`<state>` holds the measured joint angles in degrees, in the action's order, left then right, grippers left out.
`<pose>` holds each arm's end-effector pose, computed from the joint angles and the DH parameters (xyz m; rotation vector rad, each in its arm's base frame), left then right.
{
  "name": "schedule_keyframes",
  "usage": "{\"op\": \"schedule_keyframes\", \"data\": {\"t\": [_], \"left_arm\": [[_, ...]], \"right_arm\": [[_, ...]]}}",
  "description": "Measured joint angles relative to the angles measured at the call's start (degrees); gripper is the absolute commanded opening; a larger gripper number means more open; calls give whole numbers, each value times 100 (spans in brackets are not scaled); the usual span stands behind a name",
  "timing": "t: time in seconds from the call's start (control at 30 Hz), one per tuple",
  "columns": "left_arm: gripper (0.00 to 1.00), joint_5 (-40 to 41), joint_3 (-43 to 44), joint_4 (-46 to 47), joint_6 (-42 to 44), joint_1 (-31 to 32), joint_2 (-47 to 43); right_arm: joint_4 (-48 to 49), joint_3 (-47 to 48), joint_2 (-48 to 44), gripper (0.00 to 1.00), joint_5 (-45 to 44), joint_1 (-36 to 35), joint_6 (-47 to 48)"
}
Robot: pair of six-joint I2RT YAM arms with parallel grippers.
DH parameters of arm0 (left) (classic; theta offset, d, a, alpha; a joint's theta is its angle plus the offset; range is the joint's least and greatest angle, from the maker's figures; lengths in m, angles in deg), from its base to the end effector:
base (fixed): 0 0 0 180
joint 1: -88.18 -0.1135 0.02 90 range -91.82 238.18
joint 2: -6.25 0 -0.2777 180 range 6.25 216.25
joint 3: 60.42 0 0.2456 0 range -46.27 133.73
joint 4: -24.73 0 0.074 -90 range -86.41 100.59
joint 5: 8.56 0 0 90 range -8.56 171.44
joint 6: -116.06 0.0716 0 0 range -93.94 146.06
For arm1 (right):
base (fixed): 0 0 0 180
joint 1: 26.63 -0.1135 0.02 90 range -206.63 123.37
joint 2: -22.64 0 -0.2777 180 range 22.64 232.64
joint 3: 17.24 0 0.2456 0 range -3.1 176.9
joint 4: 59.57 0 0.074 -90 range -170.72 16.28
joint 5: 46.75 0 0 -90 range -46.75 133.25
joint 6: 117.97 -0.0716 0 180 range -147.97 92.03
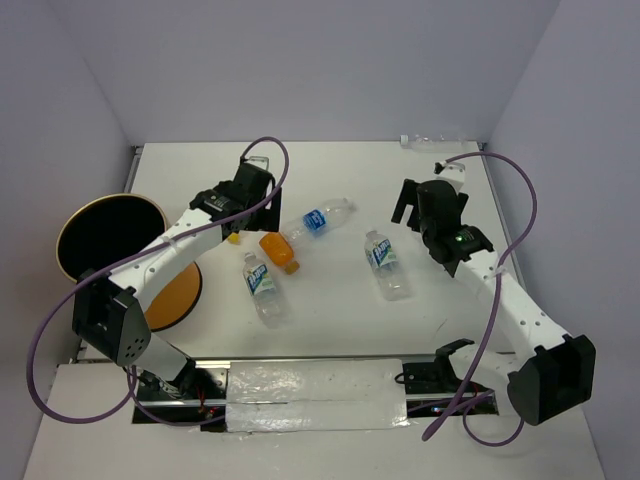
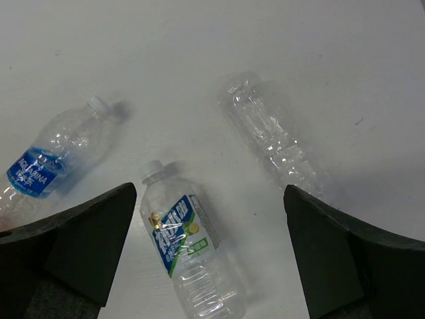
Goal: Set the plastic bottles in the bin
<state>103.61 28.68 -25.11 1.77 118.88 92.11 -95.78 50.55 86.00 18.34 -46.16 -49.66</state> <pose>0.3075 -0.1512 0.3024 -0.0505 2.3084 -0.0229 0.2537 0.0580 0.3075 0.2912 2.0483 -0.0220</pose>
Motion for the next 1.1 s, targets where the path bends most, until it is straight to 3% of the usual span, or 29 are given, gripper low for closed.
{"op": "schedule_keyframes", "data": {"t": [0.4, 0.67, 1.1], "left_arm": [[99, 68, 94, 188, 470, -15, 61], [99, 363, 1259, -26, 446, -468, 1386], [99, 415, 1878, -153, 170, -997, 2817]], "right_arm": [[22, -17, -181, 100, 15, 0, -122], [240, -278, -492, 100, 122, 0, -142], [450, -452, -573, 100, 444, 0, -131]]}}
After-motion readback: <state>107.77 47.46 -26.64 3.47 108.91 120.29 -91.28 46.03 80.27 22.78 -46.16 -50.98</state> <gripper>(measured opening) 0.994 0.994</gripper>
